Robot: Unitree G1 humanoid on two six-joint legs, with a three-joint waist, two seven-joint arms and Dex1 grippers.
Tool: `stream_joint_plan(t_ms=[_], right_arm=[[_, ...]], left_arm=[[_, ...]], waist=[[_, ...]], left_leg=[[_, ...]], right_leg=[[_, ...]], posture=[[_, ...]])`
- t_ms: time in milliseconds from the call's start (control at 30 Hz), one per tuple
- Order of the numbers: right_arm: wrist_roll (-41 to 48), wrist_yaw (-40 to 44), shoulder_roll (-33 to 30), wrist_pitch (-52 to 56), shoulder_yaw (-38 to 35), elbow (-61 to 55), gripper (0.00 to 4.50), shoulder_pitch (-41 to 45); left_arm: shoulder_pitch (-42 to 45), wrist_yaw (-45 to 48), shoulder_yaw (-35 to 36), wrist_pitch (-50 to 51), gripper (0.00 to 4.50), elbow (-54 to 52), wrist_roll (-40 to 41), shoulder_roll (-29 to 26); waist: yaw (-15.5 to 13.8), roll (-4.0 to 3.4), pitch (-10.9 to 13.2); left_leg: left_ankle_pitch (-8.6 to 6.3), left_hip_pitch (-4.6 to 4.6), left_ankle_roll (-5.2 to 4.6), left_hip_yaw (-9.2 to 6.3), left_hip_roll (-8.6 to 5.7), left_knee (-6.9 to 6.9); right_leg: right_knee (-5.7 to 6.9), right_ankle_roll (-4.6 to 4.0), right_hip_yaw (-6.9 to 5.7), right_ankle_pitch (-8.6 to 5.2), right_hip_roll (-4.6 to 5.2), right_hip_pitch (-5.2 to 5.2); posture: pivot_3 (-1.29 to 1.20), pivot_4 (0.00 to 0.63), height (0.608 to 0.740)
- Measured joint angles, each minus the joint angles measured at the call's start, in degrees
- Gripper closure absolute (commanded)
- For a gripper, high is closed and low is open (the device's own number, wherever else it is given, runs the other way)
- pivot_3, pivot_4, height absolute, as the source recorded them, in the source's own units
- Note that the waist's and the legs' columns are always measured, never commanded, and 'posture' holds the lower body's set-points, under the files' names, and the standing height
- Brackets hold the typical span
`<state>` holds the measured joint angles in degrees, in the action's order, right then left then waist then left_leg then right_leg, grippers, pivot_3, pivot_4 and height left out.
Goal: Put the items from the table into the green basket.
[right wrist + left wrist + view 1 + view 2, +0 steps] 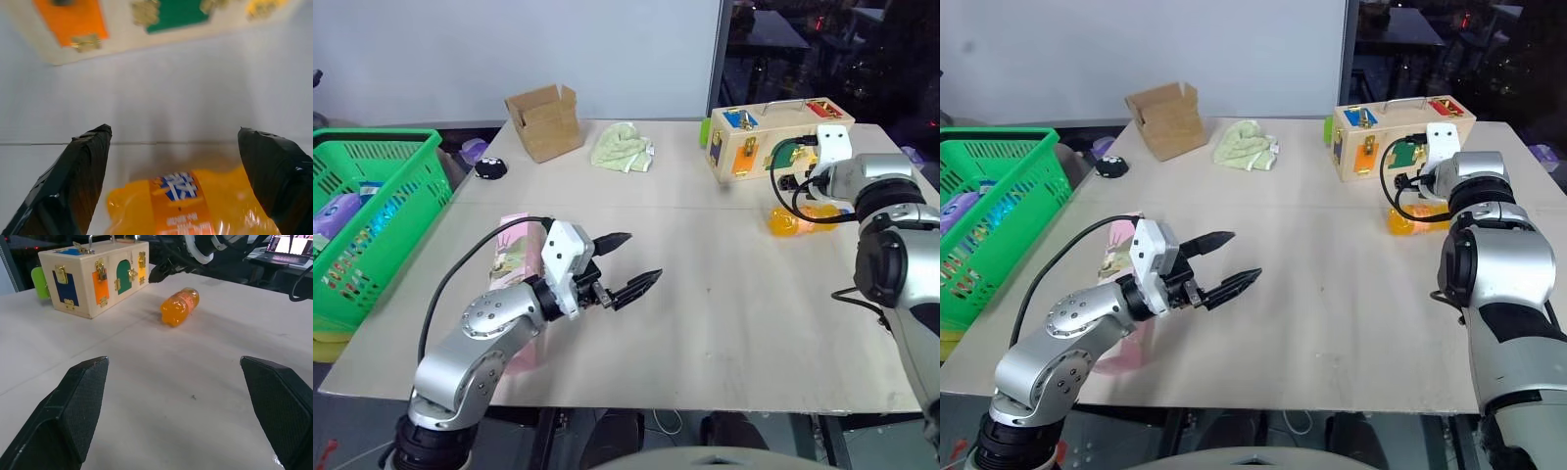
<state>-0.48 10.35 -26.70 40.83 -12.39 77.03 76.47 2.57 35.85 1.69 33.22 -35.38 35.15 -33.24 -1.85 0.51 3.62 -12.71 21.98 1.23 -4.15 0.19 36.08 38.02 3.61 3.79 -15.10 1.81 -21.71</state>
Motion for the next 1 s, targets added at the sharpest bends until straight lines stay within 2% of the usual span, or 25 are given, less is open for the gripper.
stream_joint_plan(t_ms=[267, 533, 700, 867, 933, 1000], right_arm=[[0.34, 1.8, -1.44, 6.35, 0.4, -0.16, 0.1, -1.21], [-0.25, 11.64, -4.63, 19.27, 5.56, -4.94, 0.1, -0.79], [0.93, 20.44, -7.34, 25.33, 9.12, -13.42, 0.1, -4.5], [4.75, 19.73, -10.99, 37.82, 4.71, -27.88, 0.1, -5.85], [5.15, 17.19, -10.86, 42.0, 2.1, -31.95, 0.1, -5.79], [3.68, 11.16, -8.52, 46.6, -3.87, -34.72, 0.1, -5.69]], left_arm=[[-0.93, -0.33, 0.03, 0.0, 0.0, -0.12, -0.08, 0.47], [-1.08, -0.57, 0.02, -0.18, 0.0, -0.11, -0.14, 1.01], [-0.37, 0.34, -0.09, -0.91, 0.0, 0.42, -0.23, 1.13], [0.27, 1.94, -0.63, -1.15, 0.0, 1.17, -0.24, 1.07], [0.65, 2.37, -0.71, -1.18, 0.0, 1.5, -0.29, 1.06], [0.92, 2.79, -0.75, -1.31, 0.0, 2.3, -0.44, 1.06]], waist=[[0.19, 0.0, 0.0], [1.18, 0.0, -0.02], [1.28, -0.02, -0.02], [1.26, -0.18, 0.07], [1.44, -0.18, 0.06], [1.71, -0.19, 0.05]], left_leg=[[0.0, 0.01, -0.01, 0.0, 0.0, 0.0], [0.0, -0.01, -0.01, 0.04, 0.01, 0.02], [-0.01, 0.01, -0.02, 0.06, 0.02, 0.03], [-0.01, 0.07, -0.03, 0.06, 0.04, 0.02], [-0.01, 0.06, -0.03, 0.07, 0.1, 0.02], [-0.01, 0.04, -0.02, 0.09, 0.11, 0.02]], right_leg=[[-0.03, 0.01, 0.0, 0.0, 0.0, 0.01], [-0.03, 0.01, 0.02, -0.01, 0.0, 0.02], [-0.04, 0.02, 0.03, -0.01, 0.0, 0.0], [-0.05, 0.02, 0.03, -0.01, -0.02, -0.06], [-0.06, 0.02, 0.03, -0.01, -0.1, -0.06], [-0.05, 0.02, 0.03, -0.02, -0.11, -0.05]], posture=[[0.14, 0.0, 0.74], [0.1, 0.001, 0.74], [0.07, 0.002, 0.74], [0.06, 0.003, 0.74], [0.04, 0.002, 0.74], [0.04, 0.003, 0.74]])
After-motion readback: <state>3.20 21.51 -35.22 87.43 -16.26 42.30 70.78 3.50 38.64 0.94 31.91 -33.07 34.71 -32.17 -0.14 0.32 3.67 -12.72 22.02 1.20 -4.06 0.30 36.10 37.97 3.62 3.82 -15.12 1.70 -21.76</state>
